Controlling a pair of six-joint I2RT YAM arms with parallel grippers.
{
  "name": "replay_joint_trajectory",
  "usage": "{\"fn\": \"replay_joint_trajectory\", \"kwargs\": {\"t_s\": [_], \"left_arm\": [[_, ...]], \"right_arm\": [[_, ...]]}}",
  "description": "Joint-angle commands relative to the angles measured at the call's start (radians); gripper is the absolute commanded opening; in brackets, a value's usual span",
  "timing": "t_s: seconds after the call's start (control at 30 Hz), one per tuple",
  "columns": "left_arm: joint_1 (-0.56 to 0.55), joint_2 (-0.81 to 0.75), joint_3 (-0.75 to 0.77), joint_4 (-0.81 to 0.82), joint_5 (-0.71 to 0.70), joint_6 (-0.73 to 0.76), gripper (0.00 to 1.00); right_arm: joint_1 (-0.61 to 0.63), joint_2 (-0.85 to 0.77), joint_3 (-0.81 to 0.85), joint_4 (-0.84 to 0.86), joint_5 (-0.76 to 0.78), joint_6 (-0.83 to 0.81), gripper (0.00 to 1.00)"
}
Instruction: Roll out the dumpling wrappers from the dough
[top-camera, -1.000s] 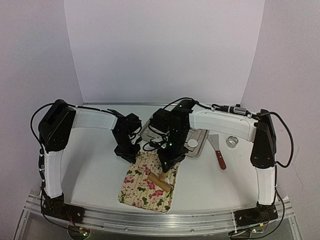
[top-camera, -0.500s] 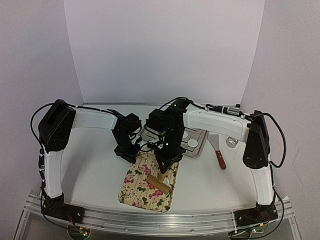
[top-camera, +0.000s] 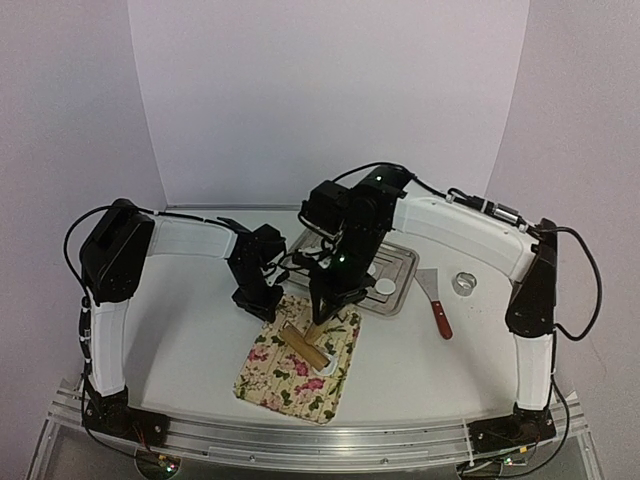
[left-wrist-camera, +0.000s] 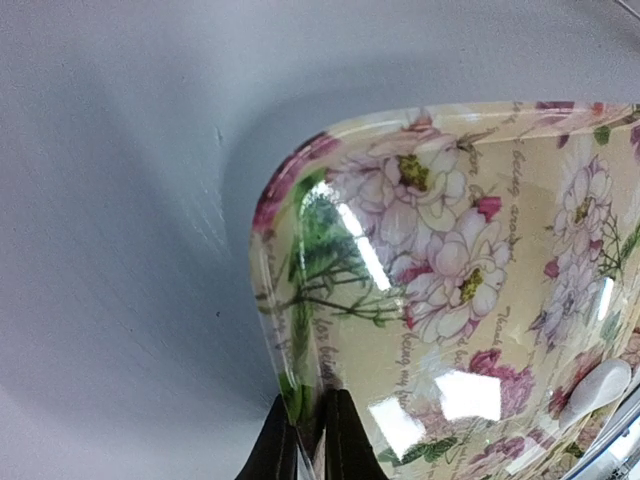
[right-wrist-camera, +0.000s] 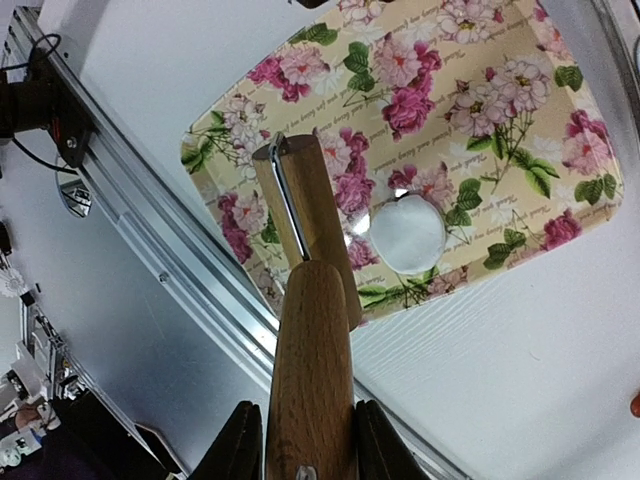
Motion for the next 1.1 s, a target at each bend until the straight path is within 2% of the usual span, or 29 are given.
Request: {"fn": "replay_joint_trajectory", "kwargs": {"t_s": [0.0, 0.27, 0.47, 0.9, 1.0, 1.07], "left_arm": [[0.009, 0.026, 0.034, 0.022, -0.047, 0.017, 0.15], [0.009, -0.075, -0.048, 0.024, -0.042, -0.095, 0.30], [0.009, -0.185, -0.168, 0.074, 0.032, -0.178, 0.41], [0.007, -0.239, -0.310, 0.124, 0.141, -0.208, 0.49], [0.003, -0.228, -0.317, 0.137, 0.156, -0.204, 0.49], [0.002, -0.217, -0.320, 0.136, 0.152, -0.201, 0.45]], "right_arm": [[-0.033, -0.115, -0.041, -0.257, 0.015, 0.094, 0.00], [-0.081, -0.112, -0.155, -0.177, 0.010, 0.153, 0.00], [-0.085, -0.050, -0.134, -0.112, -0.001, 0.167, 0.00], [-0.084, 0.065, -0.046, -0.123, 0.059, 0.156, 0.00], [-0.085, 0.082, -0.042, -0.123, 0.058, 0.151, 0.00], [-0.085, 0.096, -0.039, -0.123, 0.055, 0.148, 0.00]]}}
